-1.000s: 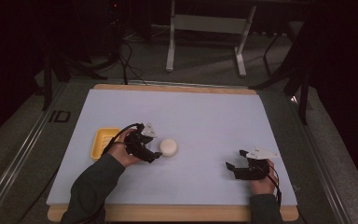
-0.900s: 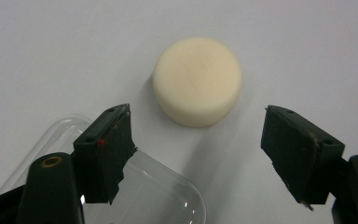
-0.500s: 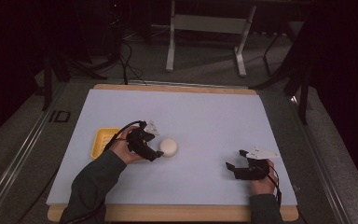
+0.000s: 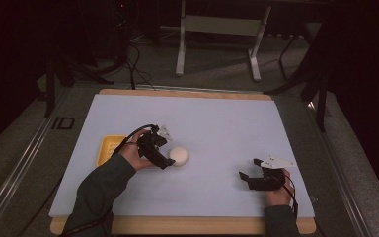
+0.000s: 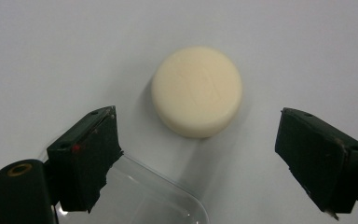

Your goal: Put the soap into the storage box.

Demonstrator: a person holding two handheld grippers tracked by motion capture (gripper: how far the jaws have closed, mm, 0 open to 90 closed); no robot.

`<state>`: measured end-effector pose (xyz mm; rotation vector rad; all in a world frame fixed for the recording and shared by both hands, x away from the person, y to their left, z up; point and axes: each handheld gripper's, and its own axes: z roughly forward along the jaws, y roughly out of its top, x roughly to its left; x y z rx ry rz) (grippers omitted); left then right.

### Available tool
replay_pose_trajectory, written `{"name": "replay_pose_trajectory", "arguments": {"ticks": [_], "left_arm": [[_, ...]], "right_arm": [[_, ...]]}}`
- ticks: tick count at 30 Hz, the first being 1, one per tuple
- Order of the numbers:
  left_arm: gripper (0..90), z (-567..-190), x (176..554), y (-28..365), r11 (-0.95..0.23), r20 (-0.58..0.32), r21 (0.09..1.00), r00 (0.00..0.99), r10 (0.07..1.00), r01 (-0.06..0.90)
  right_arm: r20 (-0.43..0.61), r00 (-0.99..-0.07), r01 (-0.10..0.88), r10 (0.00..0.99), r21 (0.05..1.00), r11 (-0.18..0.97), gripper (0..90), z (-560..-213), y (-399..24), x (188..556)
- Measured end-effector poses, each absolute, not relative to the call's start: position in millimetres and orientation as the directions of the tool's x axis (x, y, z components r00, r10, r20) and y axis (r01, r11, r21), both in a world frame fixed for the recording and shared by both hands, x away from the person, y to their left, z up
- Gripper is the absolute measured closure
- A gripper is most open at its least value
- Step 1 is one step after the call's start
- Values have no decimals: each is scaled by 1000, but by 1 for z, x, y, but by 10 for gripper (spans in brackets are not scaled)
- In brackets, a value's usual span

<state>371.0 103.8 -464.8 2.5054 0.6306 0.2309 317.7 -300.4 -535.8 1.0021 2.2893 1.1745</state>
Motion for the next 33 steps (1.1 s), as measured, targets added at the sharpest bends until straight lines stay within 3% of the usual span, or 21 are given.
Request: {"name": "replay_pose_trajectory", "arguments": {"ticks": [33], "left_arm": [[148,-475,392,86,-810,-3,438,902,432,389]], "right_arm": [[-12,-679,420,734,814,402,179,-536,-300,318]]}}
